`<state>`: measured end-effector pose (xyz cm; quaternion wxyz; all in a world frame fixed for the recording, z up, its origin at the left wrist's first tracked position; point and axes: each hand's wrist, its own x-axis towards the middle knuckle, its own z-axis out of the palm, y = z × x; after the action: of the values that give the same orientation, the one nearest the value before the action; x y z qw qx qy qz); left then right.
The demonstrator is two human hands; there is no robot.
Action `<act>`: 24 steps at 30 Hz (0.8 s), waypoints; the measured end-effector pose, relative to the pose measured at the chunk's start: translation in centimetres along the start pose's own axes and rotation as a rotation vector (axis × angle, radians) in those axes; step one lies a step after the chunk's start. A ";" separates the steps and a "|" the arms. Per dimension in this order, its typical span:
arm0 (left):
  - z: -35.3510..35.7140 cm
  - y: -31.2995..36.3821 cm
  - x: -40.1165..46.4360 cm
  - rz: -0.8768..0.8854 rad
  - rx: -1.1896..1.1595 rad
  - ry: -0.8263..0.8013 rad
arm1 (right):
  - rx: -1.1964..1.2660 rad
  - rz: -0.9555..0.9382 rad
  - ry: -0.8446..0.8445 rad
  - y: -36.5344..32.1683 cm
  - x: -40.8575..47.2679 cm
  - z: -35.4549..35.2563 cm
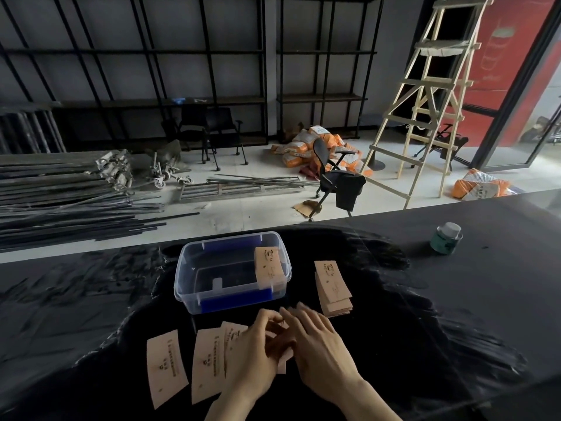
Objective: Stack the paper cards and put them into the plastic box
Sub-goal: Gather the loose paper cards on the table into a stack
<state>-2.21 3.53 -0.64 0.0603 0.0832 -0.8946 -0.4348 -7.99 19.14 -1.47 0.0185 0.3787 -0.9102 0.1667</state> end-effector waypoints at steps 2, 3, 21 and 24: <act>0.5 0.0 0.0 -0.005 -0.069 0.043 | 0.002 -0.009 -0.013 0.5 -0.4 -0.2; 0.8 -0.3 -0.1 -0.021 -0.069 0.073 | 0.004 -0.003 -0.015 0.9 -0.6 -0.2; -2.5 -1.8 0.8 -0.198 -0.009 0.148 | 0.011 0.043 -0.063 2.4 -1.0 -0.7; -2.0 -0.9 0.7 -0.120 -0.043 0.069 | 0.102 0.092 -0.016 2.1 -0.9 -0.3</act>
<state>-2.44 1.29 -0.12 0.0669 0.1501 -0.8758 -0.4538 -8.81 21.26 -1.97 -0.0156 0.3383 -0.9171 0.2104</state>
